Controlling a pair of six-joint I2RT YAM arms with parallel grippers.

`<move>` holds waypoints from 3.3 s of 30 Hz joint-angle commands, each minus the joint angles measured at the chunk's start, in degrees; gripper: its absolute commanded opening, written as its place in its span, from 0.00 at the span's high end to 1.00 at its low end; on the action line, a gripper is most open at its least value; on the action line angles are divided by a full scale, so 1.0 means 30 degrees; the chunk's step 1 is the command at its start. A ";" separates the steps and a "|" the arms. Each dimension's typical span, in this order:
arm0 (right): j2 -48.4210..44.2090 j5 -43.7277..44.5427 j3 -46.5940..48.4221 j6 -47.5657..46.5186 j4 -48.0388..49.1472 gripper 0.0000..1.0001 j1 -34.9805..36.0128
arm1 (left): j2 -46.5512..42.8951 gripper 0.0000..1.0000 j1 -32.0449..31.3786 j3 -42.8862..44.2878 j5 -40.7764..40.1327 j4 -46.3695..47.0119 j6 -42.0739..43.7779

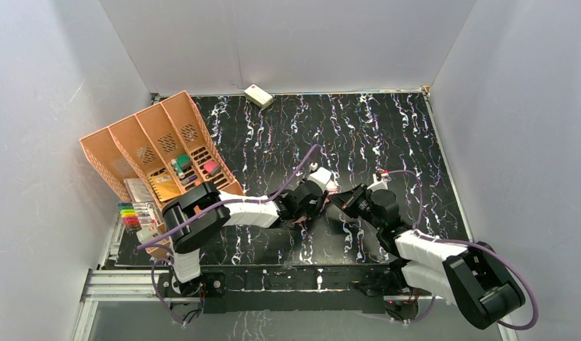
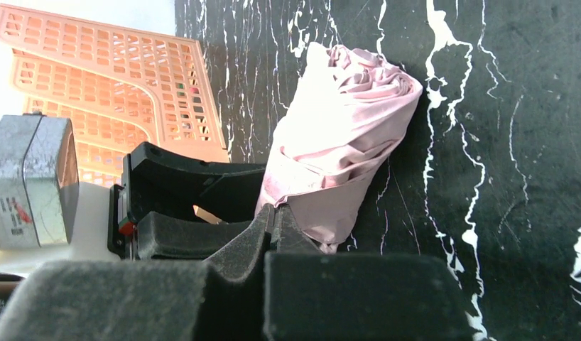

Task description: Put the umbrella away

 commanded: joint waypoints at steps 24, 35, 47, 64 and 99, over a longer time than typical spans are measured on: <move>0.8368 -0.2630 0.5157 -0.0736 0.5191 1.00 -0.0559 | 0.1671 1.00 -0.1496 -0.2774 0.2476 -0.2586 0.1611; 0.9588 -0.1394 0.7100 -0.2516 -0.2561 0.85 -0.0546 | 0.1101 1.00 -0.1497 -0.3102 0.2986 -0.2340 0.1916; 0.9274 0.0307 0.7145 -0.3014 -0.4529 0.71 -0.0689 | 0.0204 1.00 -0.1497 -0.3568 0.2755 -0.2320 0.2400; 0.2623 0.4613 0.8829 -0.7530 -1.3722 0.52 -0.2122 | -0.2131 0.26 0.2845 -0.0967 1.1576 -0.4886 1.0506; 0.2426 0.3061 1.0030 -1.1796 -1.8126 0.58 -0.2116 | -1.0387 0.47 0.5651 -0.4721 0.3294 -0.7268 -0.0511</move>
